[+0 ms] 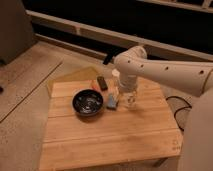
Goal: Knock the bottle over
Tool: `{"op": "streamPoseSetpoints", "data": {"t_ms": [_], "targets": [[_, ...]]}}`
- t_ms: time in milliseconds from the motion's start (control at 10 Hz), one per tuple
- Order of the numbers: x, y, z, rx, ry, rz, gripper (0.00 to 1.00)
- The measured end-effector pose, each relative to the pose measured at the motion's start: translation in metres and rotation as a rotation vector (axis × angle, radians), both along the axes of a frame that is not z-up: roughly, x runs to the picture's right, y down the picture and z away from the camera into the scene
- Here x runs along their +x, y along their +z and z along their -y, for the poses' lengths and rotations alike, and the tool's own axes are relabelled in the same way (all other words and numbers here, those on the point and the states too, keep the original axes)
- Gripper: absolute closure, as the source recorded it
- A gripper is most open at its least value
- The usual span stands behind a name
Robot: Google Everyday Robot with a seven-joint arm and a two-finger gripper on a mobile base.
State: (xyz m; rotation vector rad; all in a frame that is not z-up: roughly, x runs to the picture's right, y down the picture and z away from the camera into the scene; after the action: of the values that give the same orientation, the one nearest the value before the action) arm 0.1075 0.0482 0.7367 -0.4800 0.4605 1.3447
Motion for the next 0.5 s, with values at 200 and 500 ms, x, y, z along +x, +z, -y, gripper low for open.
{"op": "streamPoseSetpoints", "data": {"t_ms": [200, 500], "targets": [[-0.0007, 0.0001, 0.0003, 0.001, -0.001, 0.001, 0.35], [-0.0052, 0.0052, -0.005, -0.011, 0.029, 0.005, 0.35]]}}
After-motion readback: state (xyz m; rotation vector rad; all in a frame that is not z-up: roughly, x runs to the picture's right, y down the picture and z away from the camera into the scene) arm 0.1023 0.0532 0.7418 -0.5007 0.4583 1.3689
